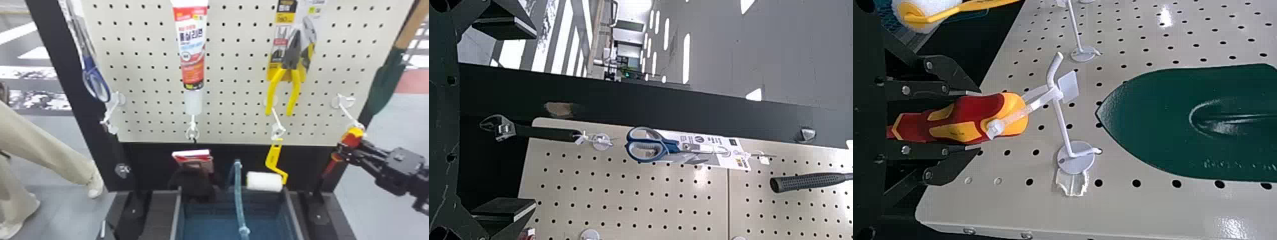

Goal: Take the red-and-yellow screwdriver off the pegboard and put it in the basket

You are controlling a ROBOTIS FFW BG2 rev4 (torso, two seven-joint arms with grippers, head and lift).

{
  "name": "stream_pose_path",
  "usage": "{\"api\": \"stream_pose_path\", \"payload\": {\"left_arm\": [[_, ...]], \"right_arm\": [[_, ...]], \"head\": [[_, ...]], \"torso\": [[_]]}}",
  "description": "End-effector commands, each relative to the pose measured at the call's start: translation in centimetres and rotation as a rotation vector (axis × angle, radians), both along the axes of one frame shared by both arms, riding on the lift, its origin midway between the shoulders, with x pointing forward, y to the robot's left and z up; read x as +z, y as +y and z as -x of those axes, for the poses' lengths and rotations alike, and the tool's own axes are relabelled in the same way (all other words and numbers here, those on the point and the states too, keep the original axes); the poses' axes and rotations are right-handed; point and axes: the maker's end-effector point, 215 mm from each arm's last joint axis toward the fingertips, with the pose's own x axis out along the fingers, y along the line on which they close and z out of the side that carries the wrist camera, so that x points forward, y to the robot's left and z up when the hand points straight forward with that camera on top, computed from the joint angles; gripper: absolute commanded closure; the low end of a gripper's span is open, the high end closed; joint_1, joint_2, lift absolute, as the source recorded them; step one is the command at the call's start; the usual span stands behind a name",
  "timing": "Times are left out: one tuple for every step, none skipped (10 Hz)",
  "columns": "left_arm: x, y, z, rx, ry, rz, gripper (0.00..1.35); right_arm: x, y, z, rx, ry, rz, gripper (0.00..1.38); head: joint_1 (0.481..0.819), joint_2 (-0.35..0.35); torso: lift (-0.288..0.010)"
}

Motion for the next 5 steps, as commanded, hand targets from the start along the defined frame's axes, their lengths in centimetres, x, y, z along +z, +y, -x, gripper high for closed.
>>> {"api": "stream_pose_path", "payload": {"left_arm": [[-0.1, -0.1, 0.0, -0.001, 0.002, 0.003, 0.11], [-0.3, -0.1, 0.0, -0.002, 0.004, 0.004, 0.11], [-0.3, -0.1, 0.0, -0.002, 0.004, 0.004, 0.11], [-0.3, -0.1, 0.1, -0.002, 0.005, 0.006, 0.11], [-0.2, -0.1, 0.0, -0.002, 0.003, 0.006, 0.11]], "right_arm": [[-0.4, 0.2, 0.3, 0.003, 0.018, -0.009, 1.28], [-0.3, 0.3, 0.6, 0.004, 0.020, -0.002, 1.28], [-0.2, 0.4, 1.0, 0.004, 0.029, 0.000, 1.28], [-0.4, 0.4, 1.2, -0.004, 0.036, 0.003, 1.28], [-0.5, 0.5, 1.4, -0.008, 0.043, 0.007, 1.28]], "head": [[0.549, 0.000], [0.549, 0.000], [0.549, 0.000], [0.549, 0.000], [0.549, 0.000]], "torso": [[-0.100], [-0.100], [-0.100], [-0.100], [-0.100]]}}
